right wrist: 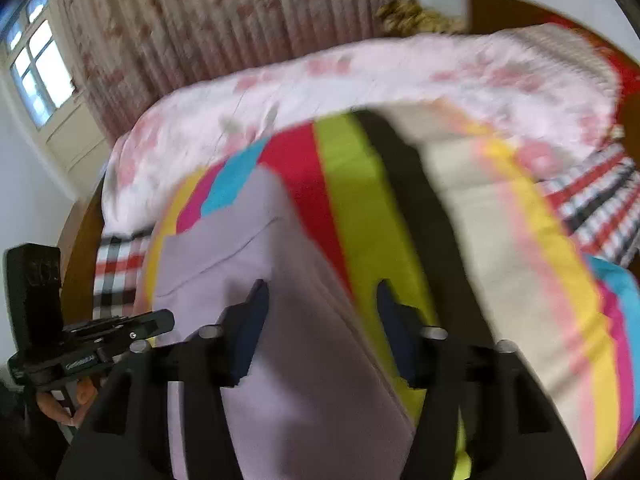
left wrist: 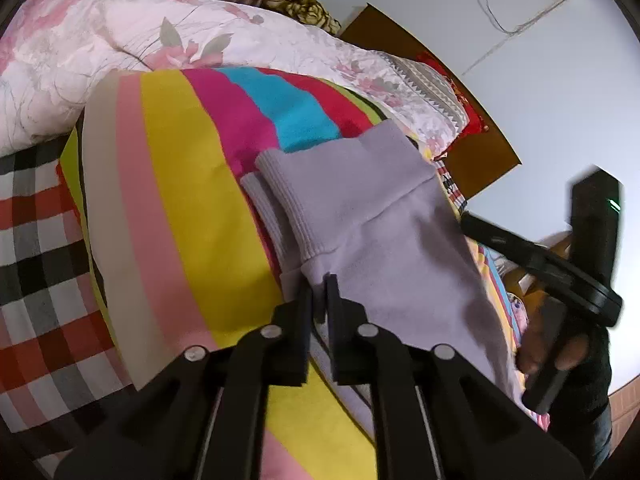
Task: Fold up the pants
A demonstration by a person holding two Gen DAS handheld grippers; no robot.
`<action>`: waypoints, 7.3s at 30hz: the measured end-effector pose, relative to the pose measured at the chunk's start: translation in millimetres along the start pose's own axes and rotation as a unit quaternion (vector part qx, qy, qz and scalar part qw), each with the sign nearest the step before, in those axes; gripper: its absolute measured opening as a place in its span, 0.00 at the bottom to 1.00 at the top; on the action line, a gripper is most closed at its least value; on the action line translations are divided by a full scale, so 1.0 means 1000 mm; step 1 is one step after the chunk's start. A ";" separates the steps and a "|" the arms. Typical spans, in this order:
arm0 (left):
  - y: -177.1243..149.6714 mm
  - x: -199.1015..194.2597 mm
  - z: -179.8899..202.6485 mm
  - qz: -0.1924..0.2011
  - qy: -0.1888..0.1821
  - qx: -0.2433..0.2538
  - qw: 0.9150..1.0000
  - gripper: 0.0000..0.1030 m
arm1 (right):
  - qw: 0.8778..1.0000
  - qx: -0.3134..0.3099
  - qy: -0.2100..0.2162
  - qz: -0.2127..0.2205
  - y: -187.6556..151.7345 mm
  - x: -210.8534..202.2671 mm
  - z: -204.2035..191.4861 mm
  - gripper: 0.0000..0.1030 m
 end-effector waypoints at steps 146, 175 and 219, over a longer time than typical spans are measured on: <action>-0.098 -0.036 0.197 -0.050 -0.121 0.185 0.974 0.98 | 0.889 0.249 -0.323 0.206 -0.473 -0.395 0.120 0.91; -0.021 -0.056 -0.049 -0.017 -0.157 -0.099 0.982 0.98 | 0.934 -0.309 -0.180 0.021 -0.163 -0.015 -0.102 0.11; 0.063 -0.053 0.142 0.091 -0.139 0.256 0.952 0.16 | 0.997 0.050 -0.049 -0.024 -0.129 -0.040 0.019 0.85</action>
Point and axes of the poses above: each gripper's, at about its wrist camera, not at the fingertips, and x roughly the way its jaws point, z to its right, y to its top, the point moved 4 cm from there along x, roughly the way its jaws point, and after that the axes turned 14 degrees about x, right-handed, at the moved point
